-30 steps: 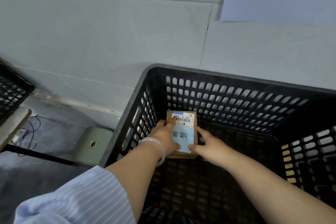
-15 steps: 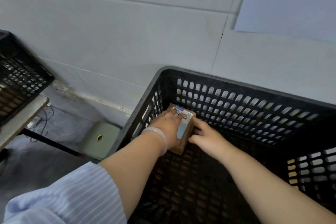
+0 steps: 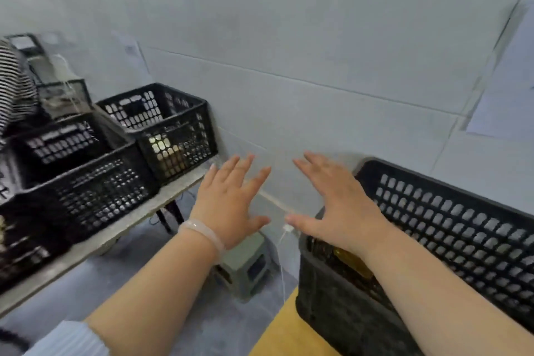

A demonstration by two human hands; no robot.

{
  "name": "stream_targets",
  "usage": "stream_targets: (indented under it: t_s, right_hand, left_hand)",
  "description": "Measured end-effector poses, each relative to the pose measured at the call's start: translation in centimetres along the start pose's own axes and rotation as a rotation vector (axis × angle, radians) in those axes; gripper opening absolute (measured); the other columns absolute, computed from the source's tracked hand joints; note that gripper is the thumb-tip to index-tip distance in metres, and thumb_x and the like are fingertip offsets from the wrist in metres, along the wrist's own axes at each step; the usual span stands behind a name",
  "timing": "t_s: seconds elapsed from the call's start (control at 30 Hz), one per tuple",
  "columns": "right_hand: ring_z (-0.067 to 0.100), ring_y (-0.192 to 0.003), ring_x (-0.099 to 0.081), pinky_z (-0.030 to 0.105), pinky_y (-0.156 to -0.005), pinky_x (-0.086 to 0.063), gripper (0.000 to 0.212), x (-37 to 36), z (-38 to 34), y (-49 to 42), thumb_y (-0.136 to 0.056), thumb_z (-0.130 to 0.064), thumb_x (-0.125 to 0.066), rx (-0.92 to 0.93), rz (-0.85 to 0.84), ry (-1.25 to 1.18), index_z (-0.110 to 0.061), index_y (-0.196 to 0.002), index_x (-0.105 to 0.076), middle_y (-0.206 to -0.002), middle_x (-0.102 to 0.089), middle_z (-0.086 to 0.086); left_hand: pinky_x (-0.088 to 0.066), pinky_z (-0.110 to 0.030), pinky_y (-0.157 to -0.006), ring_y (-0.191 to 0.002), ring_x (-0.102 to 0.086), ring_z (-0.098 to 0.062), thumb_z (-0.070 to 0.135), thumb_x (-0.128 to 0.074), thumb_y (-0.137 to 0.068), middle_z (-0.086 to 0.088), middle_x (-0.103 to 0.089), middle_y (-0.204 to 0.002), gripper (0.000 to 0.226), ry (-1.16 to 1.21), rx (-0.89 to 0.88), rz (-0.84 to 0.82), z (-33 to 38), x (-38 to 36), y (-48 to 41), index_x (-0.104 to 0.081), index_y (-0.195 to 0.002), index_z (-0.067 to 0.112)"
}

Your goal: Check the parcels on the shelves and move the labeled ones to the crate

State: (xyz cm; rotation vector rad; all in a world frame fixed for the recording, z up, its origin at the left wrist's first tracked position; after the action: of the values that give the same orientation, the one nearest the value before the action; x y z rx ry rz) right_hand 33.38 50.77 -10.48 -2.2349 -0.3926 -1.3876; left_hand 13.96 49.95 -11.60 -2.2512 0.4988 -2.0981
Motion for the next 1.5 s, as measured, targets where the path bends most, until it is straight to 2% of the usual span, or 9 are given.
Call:
stream_targets:
  t_s: [0.1,0.17,0.3,0.57,0.8,0.9,1.03,1.27,1.5]
  right_hand:
    - [0.011,-0.149,0.004,0.042,-0.121,-0.003,0.100,-3.8,-9.4,-0.9,-0.067,-0.085,-0.034,0.192,-0.081,0.055,-0.043,-0.151,0.001,-0.162,0.003,-0.012]
    - [0.013,-0.149,0.004,0.046,-0.120,-0.004,0.102,-6.3,-15.8,-1.1,-0.067,-0.086,-0.036,0.322,-0.119,0.080,-0.041,-0.152,-0.002,-0.163,0.001,-0.009]
    - [0.014,-0.149,0.003,0.046,-0.121,0.000,0.101,-9.7,-28.0,-0.1,-0.072,-0.083,-0.043,0.564,-0.132,0.072,-0.037,-0.153,-0.005,-0.163,-0.004,-0.007]
    - [0.011,-0.148,0.012,0.045,-0.121,0.001,0.103,-11.9,-48.5,6.3,-0.069,-0.086,-0.027,1.111,-0.197,-0.067,-0.037,-0.154,0.004,-0.162,0.008,-0.009]
    - [0.010,-0.148,0.011,0.043,-0.121,0.000,0.096,-10.7,-59.7,18.2,-0.075,-0.083,-0.037,1.610,-0.241,-0.272,-0.042,-0.151,0.006,-0.162,0.005,-0.011]
    - [0.011,-0.149,0.005,0.042,-0.122,0.000,0.096,-9.4,-62.0,24.7,-0.076,-0.081,-0.040,1.745,-0.246,-0.381,-0.038,-0.153,-0.003,-0.162,-0.002,-0.009]
    - [0.010,-0.149,0.005,0.038,-0.121,0.001,0.095,-6.7,-64.5,32.8,-0.076,-0.082,-0.034,1.879,-0.240,-0.505,-0.038,-0.153,0.000,-0.163,0.000,-0.009]
    - [0.006,-0.148,0.009,0.034,-0.120,0.004,0.089,-0.4,-67.3,48.8,-0.076,-0.082,-0.026,2.103,-0.218,-0.686,-0.045,-0.148,0.012,-0.157,0.009,-0.017]
    - [0.003,-0.145,0.018,0.030,-0.116,0.013,0.085,4.1,-68.9,64.9,-0.082,-0.078,-0.029,2.208,-0.256,-0.794,-0.042,-0.152,0.006,-0.160,0.011,-0.016]
  left_hand:
    - [-0.007,-0.052,-0.119,-0.151,-0.010,-0.026,0.070,-0.062,-0.076,0.000,-0.012,-0.164,0.093,-0.016,0.184,0.059,-7.0,2.8,8.2,-0.019,-0.154,0.042]
    - [-0.008,-0.053,-0.118,-0.150,-0.014,-0.028,0.070,-0.062,-0.076,-0.001,-0.015,-0.164,0.092,-0.051,0.304,0.073,-11.1,4.9,14.2,-0.021,-0.153,0.041]
    - [0.002,-0.049,-0.119,-0.152,0.000,-0.023,0.072,-0.053,-0.081,0.003,-0.001,-0.165,0.090,-0.128,0.545,0.081,-17.1,8.7,26.4,-0.008,-0.153,0.044]
    - [0.000,-0.051,-0.120,-0.152,0.001,-0.022,0.070,-0.056,-0.081,0.003,0.000,-0.165,0.091,-0.382,1.043,0.141,-18.6,19.2,48.0,-0.007,-0.153,0.044]
    - [0.000,-0.051,-0.121,-0.151,0.004,-0.023,0.070,-0.049,-0.085,0.003,0.006,-0.165,0.089,-0.562,1.548,0.047,-7.9,25.4,62.8,0.004,-0.152,0.045]
    - [0.004,-0.052,-0.121,-0.151,0.009,-0.021,0.065,-0.050,-0.087,0.004,0.008,-0.165,0.087,-0.633,1.708,0.032,-1.9,27.4,67.4,0.004,-0.153,0.045]
    - [0.009,-0.051,-0.119,-0.150,0.013,-0.019,0.058,-0.048,-0.091,0.004,0.013,-0.164,0.083,-0.734,1.858,0.008,5.2,30.4,71.9,0.005,-0.153,0.044]
    - [0.008,-0.048,-0.119,-0.150,0.012,-0.017,0.066,-0.047,-0.089,0.005,0.012,-0.164,0.082,-0.914,2.107,0.054,19.8,36.4,81.5,0.000,-0.153,0.045]
    - [0.000,-0.047,-0.122,-0.151,0.007,-0.018,0.066,-0.045,-0.090,0.005,0.006,-0.165,0.077,-0.979,2.207,0.064,32.3,40.1,91.4,-0.005,-0.153,0.046]
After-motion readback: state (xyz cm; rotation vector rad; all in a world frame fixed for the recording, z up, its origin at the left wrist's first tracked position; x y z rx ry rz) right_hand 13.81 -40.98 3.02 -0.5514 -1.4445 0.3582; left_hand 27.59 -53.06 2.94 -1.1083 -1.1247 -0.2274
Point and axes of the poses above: each hand's wrist, its own y-axis away from the middle knuckle, its own x-axis out of the back of the hand, z = x × y, the point moved 4 cm from there along -y, towards the middle knuckle
